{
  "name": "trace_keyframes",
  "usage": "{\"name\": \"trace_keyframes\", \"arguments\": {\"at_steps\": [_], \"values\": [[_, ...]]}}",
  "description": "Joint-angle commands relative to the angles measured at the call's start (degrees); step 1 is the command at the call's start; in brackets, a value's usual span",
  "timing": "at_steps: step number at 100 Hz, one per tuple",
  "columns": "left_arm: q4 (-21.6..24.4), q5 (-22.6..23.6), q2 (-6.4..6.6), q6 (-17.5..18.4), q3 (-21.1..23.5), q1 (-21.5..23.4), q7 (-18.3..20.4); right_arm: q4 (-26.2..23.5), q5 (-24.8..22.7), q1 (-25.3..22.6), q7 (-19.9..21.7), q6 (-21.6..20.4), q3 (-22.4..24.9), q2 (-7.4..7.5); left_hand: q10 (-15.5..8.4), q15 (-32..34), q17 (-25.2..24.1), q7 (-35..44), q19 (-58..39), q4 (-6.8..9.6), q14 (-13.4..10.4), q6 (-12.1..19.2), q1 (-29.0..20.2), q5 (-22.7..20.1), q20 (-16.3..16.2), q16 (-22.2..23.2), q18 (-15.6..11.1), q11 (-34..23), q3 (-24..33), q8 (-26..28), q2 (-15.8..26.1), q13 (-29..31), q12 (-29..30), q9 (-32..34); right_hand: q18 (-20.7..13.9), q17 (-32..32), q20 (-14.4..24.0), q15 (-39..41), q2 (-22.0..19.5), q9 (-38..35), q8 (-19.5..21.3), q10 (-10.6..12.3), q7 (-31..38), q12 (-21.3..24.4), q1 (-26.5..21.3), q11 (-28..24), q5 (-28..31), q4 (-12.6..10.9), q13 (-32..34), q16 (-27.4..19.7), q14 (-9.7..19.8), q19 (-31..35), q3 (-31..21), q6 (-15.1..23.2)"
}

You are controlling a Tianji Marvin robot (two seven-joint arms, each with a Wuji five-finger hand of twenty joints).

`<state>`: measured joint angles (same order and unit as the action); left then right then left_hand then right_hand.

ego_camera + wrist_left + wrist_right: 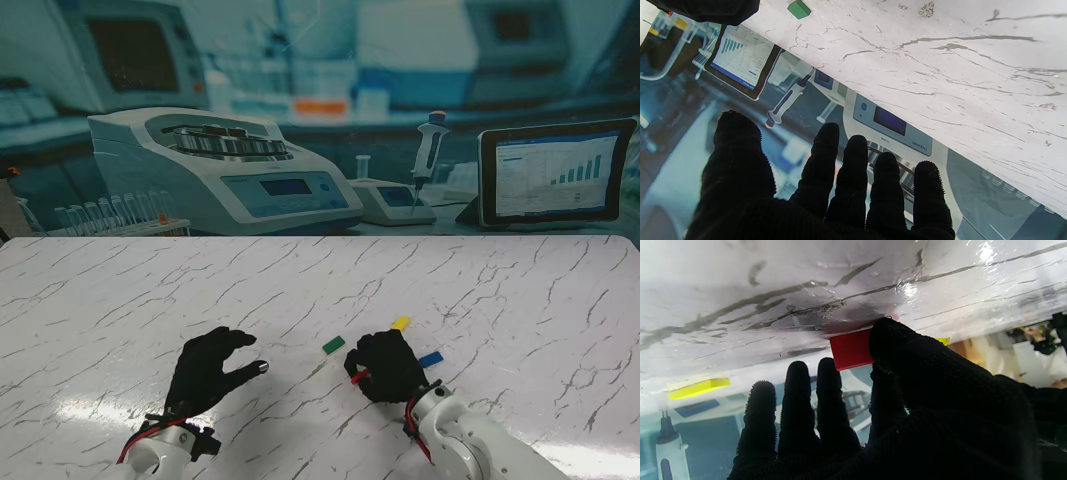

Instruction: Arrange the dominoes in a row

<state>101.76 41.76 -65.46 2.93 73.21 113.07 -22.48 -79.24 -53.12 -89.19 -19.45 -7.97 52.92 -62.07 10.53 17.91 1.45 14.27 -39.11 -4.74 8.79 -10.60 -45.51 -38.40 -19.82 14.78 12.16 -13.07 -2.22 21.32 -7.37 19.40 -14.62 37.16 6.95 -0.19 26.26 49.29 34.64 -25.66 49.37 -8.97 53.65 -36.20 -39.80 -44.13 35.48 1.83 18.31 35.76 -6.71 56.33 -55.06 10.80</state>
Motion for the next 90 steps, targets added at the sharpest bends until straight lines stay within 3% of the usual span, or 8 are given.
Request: {"name": "trace_keyframes", "arguments": {"at_steps": [1,39,69,76,79,90], "values": [[0.0,-0.4,-0.39,1.5,-0.2,0.4,0.5,-0.3,-0.3,-0.5,-0.4,0.1,-0.1,-0.56,-0.3,0.7,0.2,0.2,-1.7,-0.85,0.4,1.5,-0.1,-1.0,-1.1,0.7,0.6,-0.6,-1.2,0.7,0.7,0.6,-0.7,1.6,4.5,-1.6,0.7,-0.3,1.6,1.5,1.7,0.0,1.8,-0.4,0.4,-0.2,3.0,-3.6,-1.9,-0.3,0.0,-1.1,-1.3,2.7],[-0.3,-0.4,-0.42,1.7,-0.3,0.2,0.3,-3.8,-1.8,-2.2,-1.3,1.1,1.8,-0.57,0.3,0.7,0.2,0.1,-2.1,-0.83,0.9,1.0,0.0,-1.0,-1.3,0.9,1.2,-0.6,-1.2,0.7,0.8,0.6,-0.7,1.5,4.1,-2.4,1.2,-0.8,4.0,2.4,1.4,0.2,0.8,-0.6,1.5,-0.1,4.7,-3.5,-3.3,-0.7,0.0,-0.9,-2.7,3.2],[-0.6,-0.2,-0.37,1.9,-0.4,0.0,0.3,-6.6,-1.5,-4.6,-1.0,0.7,4.3,-0.65,0.1,0.6,0.1,0.1,-2.4,-0.83,1.0,0.9,0.0,-1.0,-1.5,1.0,2.1,-0.7,-1.2,0.7,0.7,0.8,-0.7,1.6,2.6,-2.3,2.5,4.6,5.9,0.5,-0.6,1.8,1.2,-7.3,1.6,-7.4,5.7,-1.9,-2.8,2.1,-0.3,4.5,-4.6,3.0],[-0.6,0.0,-0.35,2.0,-0.4,-0.1,0.3,-7.3,-1.6,-5.3,-1.1,0.7,5.0,-0.69,0.1,0.6,0.1,0.2,-2.6,-0.83,0.9,0.9,0.1,-1.1,-1.6,1.0,2.7,-0.7,-1.2,0.7,0.7,0.8,-0.7,1.7,2.6,-2.1,2.6,7.6,6.2,-2.2,-0.9,2.8,1.3,-10.3,1.6,-11.2,5.8,-1.7,-1.4,3.9,0.1,6.1,-4.8,2.8],[-0.7,0.0,-0.34,2.0,-0.4,-0.1,0.3,-7.5,-1.5,-5.5,-1.2,0.5,5.2,-0.74,0.2,0.6,0.1,0.2,-2.7,-0.83,0.9,0.9,0.1,-1.1,-1.6,1.0,2.7,-0.7,-1.2,0.7,0.8,0.9,-0.7,1.7,2.6,-1.8,2.1,8.6,6.1,-5.1,-1.1,3.1,1.5,-13.8,1.6,-12.1,5.8,-1.7,0.0,5.1,0.4,7.0,-4.9,2.7],[-0.9,0.2,-0.33,2.2,-0.5,-0.3,0.2,-8.6,-1.0,-6.7,-1.2,0.1,6.4,-0.84,0.0,0.5,0.0,0.2,-2.9,-0.83,0.8,1.0,0.1,-1.1,-1.8,1.1,2.9,-0.8,-1.2,0.7,0.8,1.0,-0.7,1.8,2.3,-1.0,2.1,10.2,4.9,-15.1,-0.1,5.4,2.2,-14.5,1.3,-14.0,4.8,-2.3,5.0,5.9,2.0,8.6,-4.6,1.6]]}}
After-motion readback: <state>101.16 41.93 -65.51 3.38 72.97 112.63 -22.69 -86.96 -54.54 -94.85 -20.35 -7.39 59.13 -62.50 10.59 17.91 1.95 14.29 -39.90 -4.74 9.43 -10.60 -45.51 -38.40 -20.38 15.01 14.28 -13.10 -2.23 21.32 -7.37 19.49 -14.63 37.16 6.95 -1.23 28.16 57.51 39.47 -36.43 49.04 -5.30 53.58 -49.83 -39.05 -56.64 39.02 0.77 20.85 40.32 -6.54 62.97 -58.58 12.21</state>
